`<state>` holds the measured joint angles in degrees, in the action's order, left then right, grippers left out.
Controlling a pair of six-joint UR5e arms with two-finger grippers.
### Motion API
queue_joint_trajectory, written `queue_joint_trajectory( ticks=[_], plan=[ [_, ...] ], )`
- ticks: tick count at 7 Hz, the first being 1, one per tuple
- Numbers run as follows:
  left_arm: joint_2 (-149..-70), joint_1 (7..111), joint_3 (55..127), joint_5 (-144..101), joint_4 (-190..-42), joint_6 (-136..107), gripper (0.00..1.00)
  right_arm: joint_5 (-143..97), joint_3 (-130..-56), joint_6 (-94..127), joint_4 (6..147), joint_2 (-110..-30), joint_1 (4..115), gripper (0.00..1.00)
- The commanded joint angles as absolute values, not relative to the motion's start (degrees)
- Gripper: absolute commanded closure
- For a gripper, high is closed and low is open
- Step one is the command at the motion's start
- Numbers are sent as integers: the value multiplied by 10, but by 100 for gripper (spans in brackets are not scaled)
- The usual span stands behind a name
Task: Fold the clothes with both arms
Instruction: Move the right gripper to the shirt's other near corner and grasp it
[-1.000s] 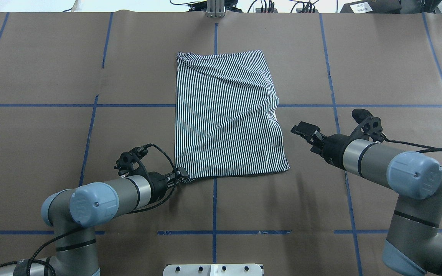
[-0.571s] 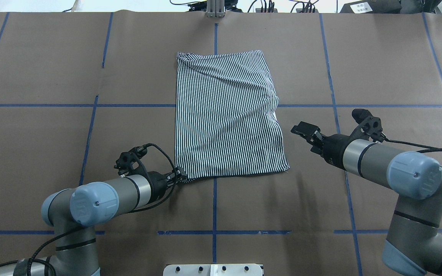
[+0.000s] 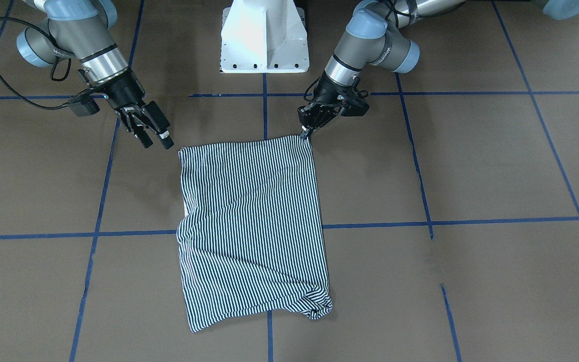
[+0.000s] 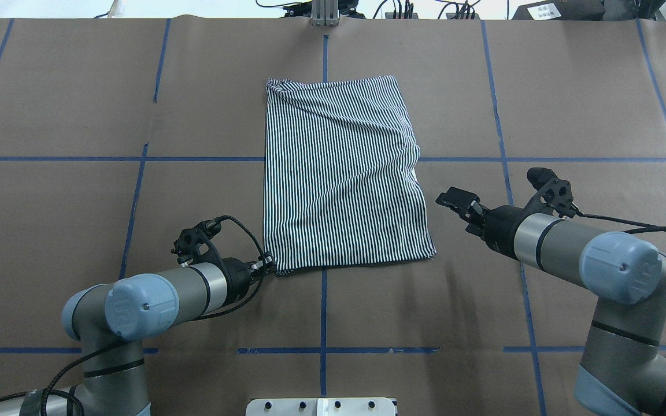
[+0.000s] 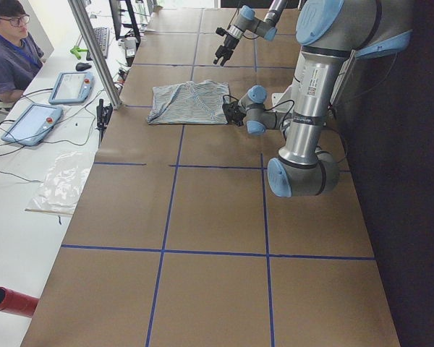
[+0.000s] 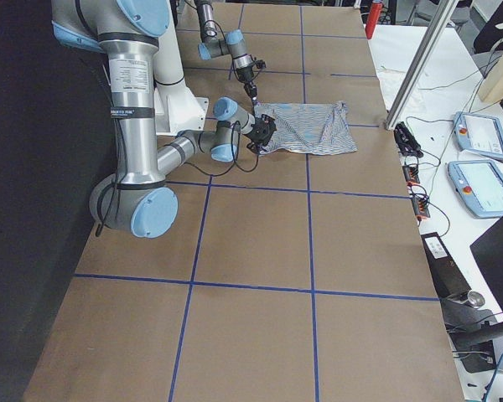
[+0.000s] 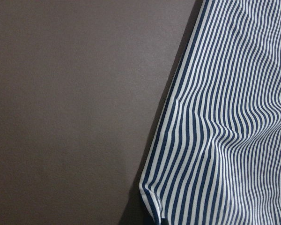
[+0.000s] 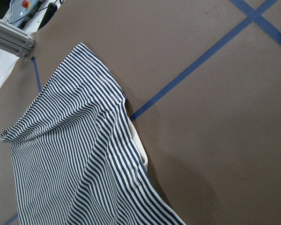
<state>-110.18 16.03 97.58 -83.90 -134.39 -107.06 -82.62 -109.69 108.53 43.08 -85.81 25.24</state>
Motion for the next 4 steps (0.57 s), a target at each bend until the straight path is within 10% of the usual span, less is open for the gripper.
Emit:
queue_joint_trajectory(
  ticks=[1,4],
  plan=[
    [-1102,162,976,-839,-1344,-1070,100,-821,-1118,1117,592,-793,226,4],
    [-1104,163,980,-839,-1344,-1071,100,-824,-1096,1123,836,-654,182,10]
  ],
)
